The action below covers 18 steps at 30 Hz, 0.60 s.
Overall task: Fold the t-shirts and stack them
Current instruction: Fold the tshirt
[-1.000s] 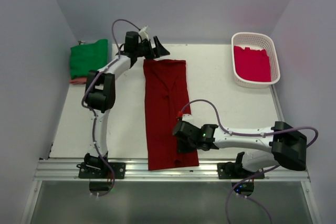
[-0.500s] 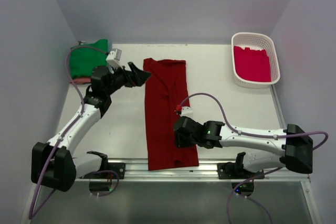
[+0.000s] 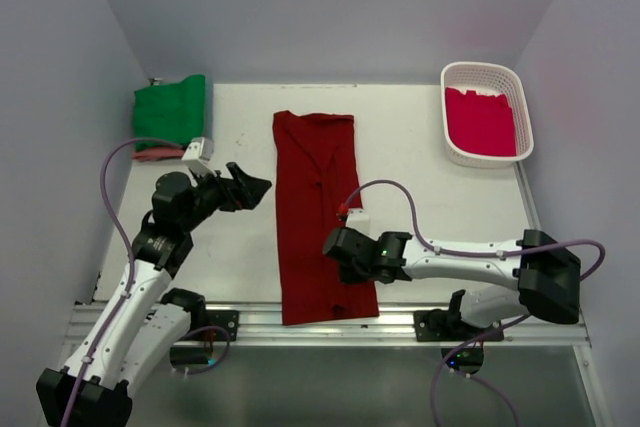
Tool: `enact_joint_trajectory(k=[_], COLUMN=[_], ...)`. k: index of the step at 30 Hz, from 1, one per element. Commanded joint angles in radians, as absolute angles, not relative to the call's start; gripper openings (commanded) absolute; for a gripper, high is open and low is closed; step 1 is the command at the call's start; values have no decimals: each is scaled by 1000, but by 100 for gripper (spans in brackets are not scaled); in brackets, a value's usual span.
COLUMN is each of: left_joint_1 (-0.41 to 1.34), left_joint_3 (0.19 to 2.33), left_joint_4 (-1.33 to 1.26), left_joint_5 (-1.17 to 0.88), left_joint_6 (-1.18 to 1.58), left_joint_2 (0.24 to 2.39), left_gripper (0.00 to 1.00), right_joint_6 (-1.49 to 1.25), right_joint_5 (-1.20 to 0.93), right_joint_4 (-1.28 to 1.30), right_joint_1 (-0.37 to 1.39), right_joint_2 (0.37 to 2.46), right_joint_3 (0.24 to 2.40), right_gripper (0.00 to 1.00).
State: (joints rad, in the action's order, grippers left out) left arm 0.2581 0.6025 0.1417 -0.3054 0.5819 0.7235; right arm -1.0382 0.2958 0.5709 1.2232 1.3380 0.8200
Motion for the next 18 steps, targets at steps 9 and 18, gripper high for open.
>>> enact_joint_trajectory(k=[9,18], left_joint_1=[262,334], left_joint_3=[600,540], left_joint_4=[207,-93], left_joint_5=[-382,-512], left_joint_6=[545,555], left_joint_2=[696,853], left_gripper=[100,100], right_joint_6=[-1097,-1017], right_joint_5=[370,519], right_joint_4=[544,629], right_joint_1=[1227,1226], right_joint_2=[1516,1410], right_joint_3=[830,899], right_gripper=[0,0])
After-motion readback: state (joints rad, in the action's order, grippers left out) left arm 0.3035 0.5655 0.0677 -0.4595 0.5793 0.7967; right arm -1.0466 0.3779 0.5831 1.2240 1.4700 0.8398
